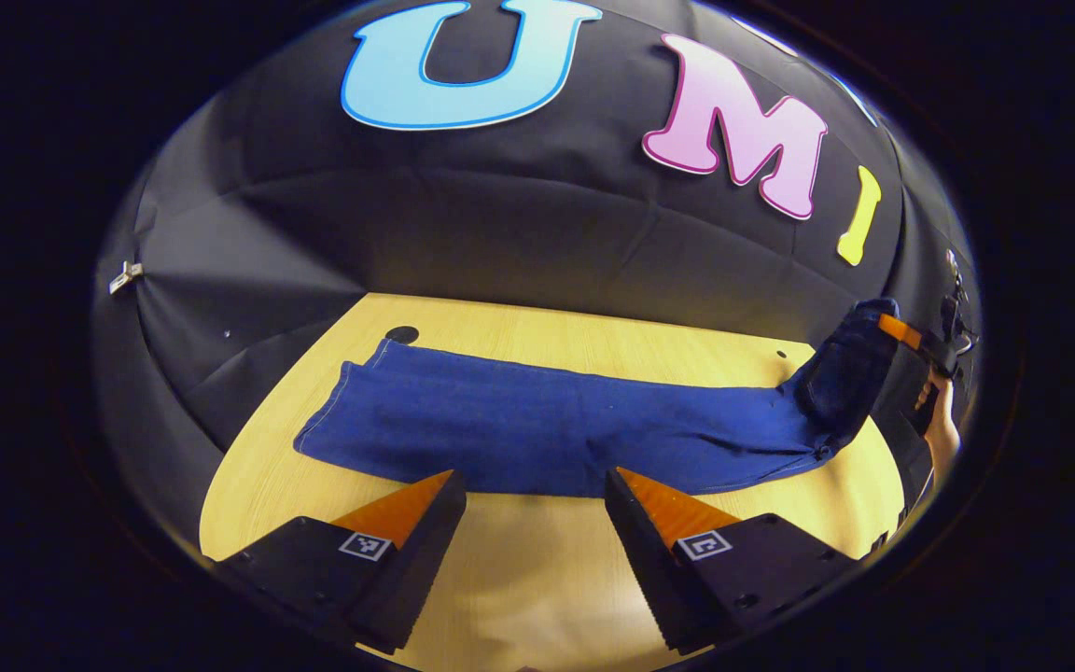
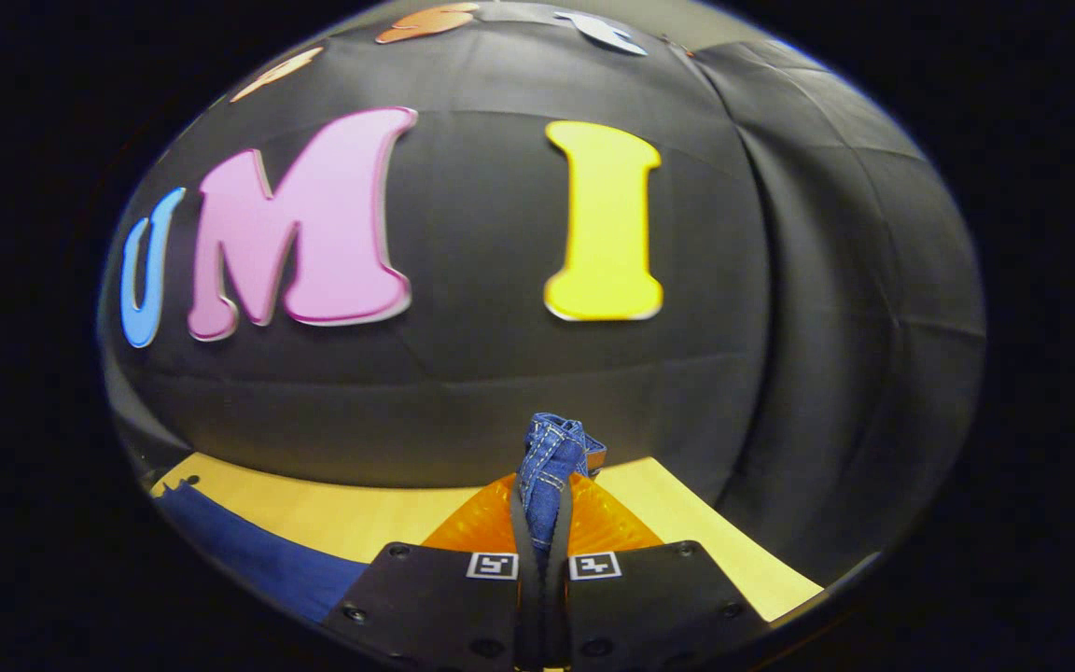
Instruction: Grasp the waist and the cuffs of the jeans and fold them to make the two legs overlap; first hold the waist and fold one-third of the jeans toward the cuffs, then hold the cuffs and fold the remaining one-third in the same direction to finish folding.
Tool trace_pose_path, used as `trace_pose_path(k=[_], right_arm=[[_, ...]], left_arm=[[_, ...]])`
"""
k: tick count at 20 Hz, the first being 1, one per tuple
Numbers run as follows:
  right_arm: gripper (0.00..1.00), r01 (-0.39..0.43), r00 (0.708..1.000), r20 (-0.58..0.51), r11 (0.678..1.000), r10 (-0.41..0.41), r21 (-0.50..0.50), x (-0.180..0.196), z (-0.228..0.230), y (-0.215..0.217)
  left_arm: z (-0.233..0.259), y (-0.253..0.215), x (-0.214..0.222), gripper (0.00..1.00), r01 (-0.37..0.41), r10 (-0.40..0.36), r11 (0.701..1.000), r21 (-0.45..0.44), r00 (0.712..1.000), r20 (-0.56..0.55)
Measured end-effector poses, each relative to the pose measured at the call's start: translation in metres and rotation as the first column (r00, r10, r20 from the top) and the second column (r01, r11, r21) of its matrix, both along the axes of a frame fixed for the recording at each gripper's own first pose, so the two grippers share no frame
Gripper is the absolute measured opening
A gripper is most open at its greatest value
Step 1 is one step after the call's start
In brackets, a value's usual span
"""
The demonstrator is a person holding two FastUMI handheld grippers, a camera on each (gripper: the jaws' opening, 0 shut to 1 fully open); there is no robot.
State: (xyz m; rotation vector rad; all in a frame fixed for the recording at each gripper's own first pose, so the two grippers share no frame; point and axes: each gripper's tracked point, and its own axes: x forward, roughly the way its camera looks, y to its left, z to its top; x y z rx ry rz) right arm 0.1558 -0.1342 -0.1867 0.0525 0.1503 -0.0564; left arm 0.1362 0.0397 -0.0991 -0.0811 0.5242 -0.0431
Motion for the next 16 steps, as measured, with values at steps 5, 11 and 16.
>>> trace_pose_path(k=[5, 11, 16], right_arm=[[0.05, -0.168, 0.986, -0.007, 0.986, 0.168, -0.007, -0.04, -0.049, -0.013], [0.05, -0.339, 0.932, -0.136, 0.941, 0.335, -0.005, -0.1, -0.11, -0.039], [0.05, -0.394, 0.889, -0.266, 0.919, 0.373, -0.03, -0.148, -0.157, -0.08]], left_arm=[[-0.008, 0.019, 0.005, 0.96, -0.074, 0.078, 0.989, -0.129, 0.997, 0.022], [-0.02, 0.06, 0.017, 0.96, -0.137, 0.15, 0.973, -0.186, 0.987, 0.06], [-0.032, 0.145, 0.025, 0.96, -0.24, 0.249, 0.966, -0.094, 0.964, 0.094]])
